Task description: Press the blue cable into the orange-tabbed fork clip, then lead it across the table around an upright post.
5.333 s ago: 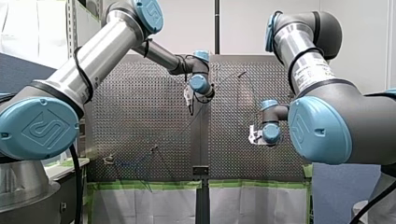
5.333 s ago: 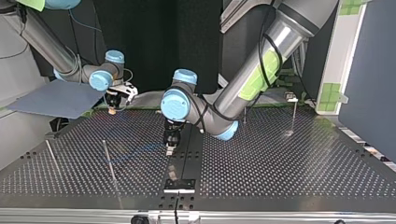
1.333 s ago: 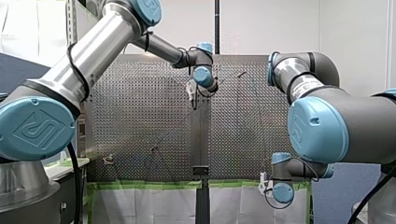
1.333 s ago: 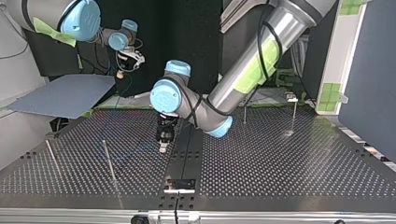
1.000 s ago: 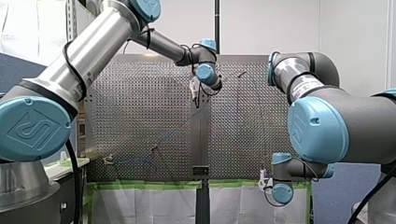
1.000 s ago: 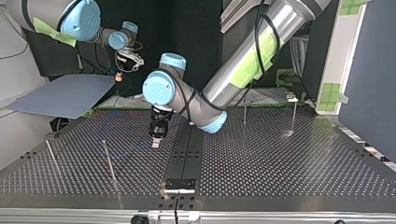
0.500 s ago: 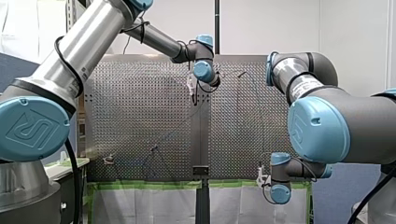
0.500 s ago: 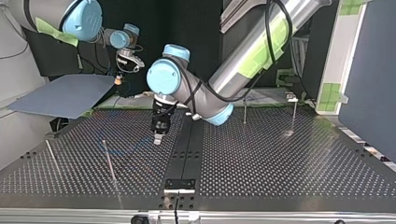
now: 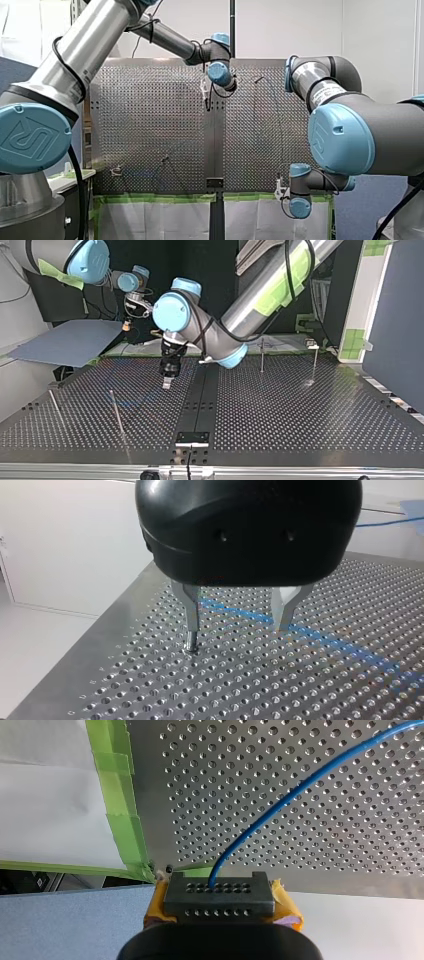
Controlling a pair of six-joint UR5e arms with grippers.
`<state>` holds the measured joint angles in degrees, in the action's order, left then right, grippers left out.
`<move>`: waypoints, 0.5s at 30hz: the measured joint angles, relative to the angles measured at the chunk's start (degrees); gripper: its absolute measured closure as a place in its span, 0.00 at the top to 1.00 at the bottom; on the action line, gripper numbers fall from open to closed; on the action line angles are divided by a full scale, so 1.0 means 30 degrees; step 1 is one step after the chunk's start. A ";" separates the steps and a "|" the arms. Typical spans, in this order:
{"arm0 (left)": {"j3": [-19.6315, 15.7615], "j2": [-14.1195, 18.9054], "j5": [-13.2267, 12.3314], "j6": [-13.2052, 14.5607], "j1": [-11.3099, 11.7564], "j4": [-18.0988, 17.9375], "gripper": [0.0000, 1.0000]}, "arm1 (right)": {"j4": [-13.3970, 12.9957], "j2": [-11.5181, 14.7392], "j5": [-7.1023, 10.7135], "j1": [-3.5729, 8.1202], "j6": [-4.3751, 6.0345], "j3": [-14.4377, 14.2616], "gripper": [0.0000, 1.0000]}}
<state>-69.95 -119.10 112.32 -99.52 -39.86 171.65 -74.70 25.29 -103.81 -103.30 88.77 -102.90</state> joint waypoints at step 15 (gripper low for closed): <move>-0.0772 0.0198 0.0380 0.0196 -0.0122 -0.0238 0.70 | -0.0035 -0.0349 -0.0796 0.0489 0.0683 0.0019 0.00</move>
<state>-72.26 -118.51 113.46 -98.93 -40.23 170.94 -74.80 24.24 -106.20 -101.84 90.82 -102.84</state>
